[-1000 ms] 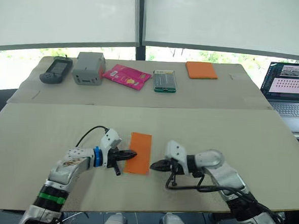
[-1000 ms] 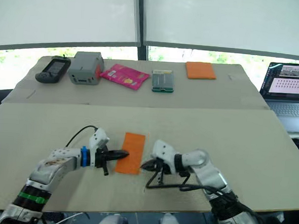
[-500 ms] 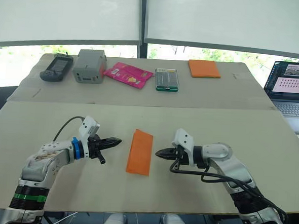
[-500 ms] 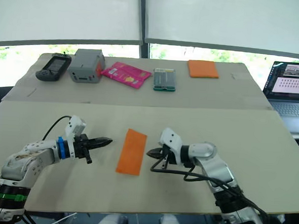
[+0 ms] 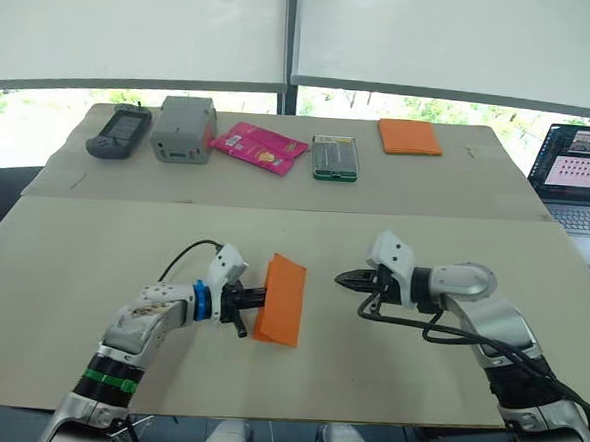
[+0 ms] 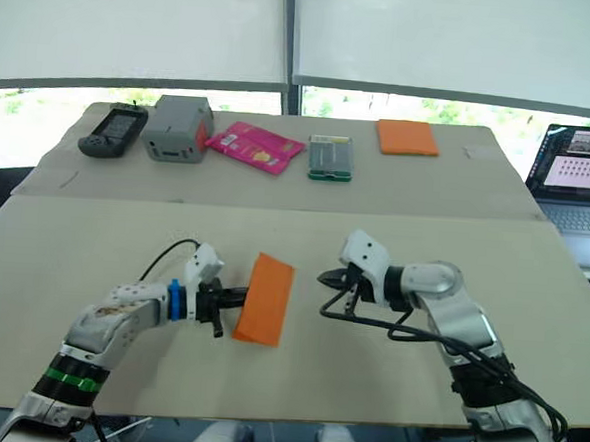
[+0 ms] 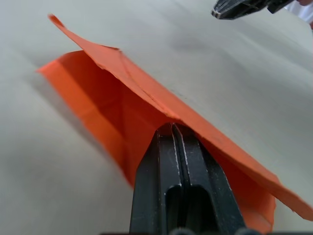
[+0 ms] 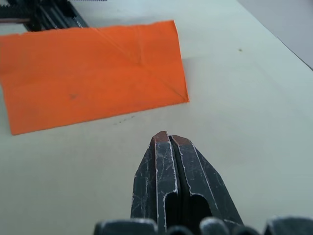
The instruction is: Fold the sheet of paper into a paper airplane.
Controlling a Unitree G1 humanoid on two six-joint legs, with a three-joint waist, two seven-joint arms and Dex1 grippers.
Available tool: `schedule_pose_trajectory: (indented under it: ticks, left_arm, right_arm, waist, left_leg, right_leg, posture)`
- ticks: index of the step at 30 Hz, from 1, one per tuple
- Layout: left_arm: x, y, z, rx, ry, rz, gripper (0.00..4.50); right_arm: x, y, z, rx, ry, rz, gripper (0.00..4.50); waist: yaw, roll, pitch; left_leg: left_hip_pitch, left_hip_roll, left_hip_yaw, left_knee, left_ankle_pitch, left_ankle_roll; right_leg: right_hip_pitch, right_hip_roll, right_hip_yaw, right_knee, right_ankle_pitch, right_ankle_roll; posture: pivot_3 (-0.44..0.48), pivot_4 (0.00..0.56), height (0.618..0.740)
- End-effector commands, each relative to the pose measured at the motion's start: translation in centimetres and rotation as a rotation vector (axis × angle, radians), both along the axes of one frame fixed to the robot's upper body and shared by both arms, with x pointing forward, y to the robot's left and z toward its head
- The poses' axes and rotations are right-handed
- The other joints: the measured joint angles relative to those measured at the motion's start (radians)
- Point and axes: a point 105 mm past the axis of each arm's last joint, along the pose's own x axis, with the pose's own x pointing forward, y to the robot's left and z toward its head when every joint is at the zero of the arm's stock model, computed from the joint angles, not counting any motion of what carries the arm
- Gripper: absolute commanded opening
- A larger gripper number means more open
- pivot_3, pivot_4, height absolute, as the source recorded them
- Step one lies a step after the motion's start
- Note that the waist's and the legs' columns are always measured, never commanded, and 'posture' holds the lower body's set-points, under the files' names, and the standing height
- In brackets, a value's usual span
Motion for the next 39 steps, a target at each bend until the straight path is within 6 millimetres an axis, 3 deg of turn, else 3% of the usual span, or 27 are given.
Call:
schedule_pose_trajectory:
  ticks: [1, 7, 11, 16, 19, 24, 28, 36, 39]
  left_arm:
    - [0.9, -2.3, 1.3, -0.056, -0.026, -0.024, 0.0]
    - [1.6, -4.6, 1.1, -0.081, 0.008, -0.036, 0.0]
    - [1.0, -5.4, -1.4, 0.006, 0.052, -0.062, 0.0]
    - [1.0, -5.1, -2.3, 0.04, 0.067, -0.046, 0.0]
    - [1.0, -5.1, -2.1, 0.032, 0.063, -0.046, 0.0]
    - [0.8, -4.8, -1.6, 0.047, 0.024, -0.061, 0.0]
    - [0.4, -4.6, -2.0, 0.086, 0.003, -0.065, 0.0]
    - [0.8, -4.7, -4.2, 0.22, 0.003, -0.022, 0.0]
    - [0.7, -4.9, -4.8, 0.294, 0.001, -0.03, 0.0]
  right_arm:
    - [-0.1, -0.5, 1.3, 0.013, -0.049, -0.025, 0.01]
    - [0.3, -2.5, 1.7, -0.022, -0.073, -0.096, 0.01]
    - [0.7, -3.9, 3.2, -0.039, -0.134, -0.151, 0.01]
    - [0.4, -2.4, 4.0, 0.007, -0.144, -0.125, 0.01]
    - [0.2, -1.4, 3.3, 0.028, -0.116, -0.117, 0.01]
    - [1.0, -1.4, 1.7, 0.137, 0.008, -0.269, 0.01]
    - [1.2, -2.8, 0.5, 0.226, 0.181, -0.433, 1.29]
    - [1.0, -2.9, -2.2, 0.139, 0.279, -0.543, 4.05]
    - [1.1, -3.1, -2.1, 0.128, 0.258, -0.558, 4.05]
  waist:
    - [0.001, 0.0, 0.0]
    - [0.001, 0.0, 0.0]
    - [0.0, 0.0, 0.0]
    - [0.0, 0.0, 0.0]
    - [0.0, 0.0, 0.0]
    - [0.001, 0.0, 0.0]
    - [0.001, 0.0, 0.0]
    - [0.001, 0.0, 0.0]
    - [0.004, 0.001, -0.001]
  left_leg:
    - [0.0, 0.0, 0.0, 0.0, 0.0, 0.0]
    - [-0.001, -0.001, 0.002, 0.003, 0.0, 0.0]
    - [-0.001, -0.002, 0.002, 0.003, 0.0, 0.0]
    - [0.003, -0.001, 0.002, 0.003, 0.0, 0.0]
    - [0.003, -0.001, 0.002, 0.003, 0.0, 0.0]
    - [0.003, -0.001, 0.001, 0.003, 0.0, 0.0]
    - [0.002, -0.001, -0.001, 0.003, 0.0, 0.0]
    - [0.004, -0.001, 0.001, 0.003, 0.001, 0.001]
    - [0.005, -0.001, 0.002, 0.003, 0.003, 0.005]
  right_leg:
    - [0.0, 0.0, 0.0, 0.0, 0.0, 0.0]
    - [0.001, 0.0, -0.002, 0.001, 0.001, 0.001]
    - [0.001, 0.001, -0.002, 0.001, 0.001, 0.001]
    - [0.005, 0.001, -0.002, 0.001, 0.001, 0.001]
    - [0.005, 0.001, -0.001, 0.001, 0.001, 0.001]
    - [0.004, 0.001, -0.001, 0.002, 0.001, 0.001]
    - [0.003, 0.0, 0.0, 0.002, 0.001, 0.001]
    - [0.005, 0.001, 0.0, 0.003, 0.002, 0.0]
    - [0.007, 0.001, -0.001, 0.002, 0.003, 0.001]
  posture:
    - [0.0, 0.15, 0.74]
    - [0.0, 0.15, 0.74]
    - [0.0, 0.15, 0.74]
    - [0.0, 0.15, 0.74]
    - [0.0, 0.15, 0.74]
    - [0.0, 0.15, 0.74]
    - [0.0, 0.15, 0.74]
    - [0.0, 0.15, 0.74]
    - [0.0, 0.15, 0.74]
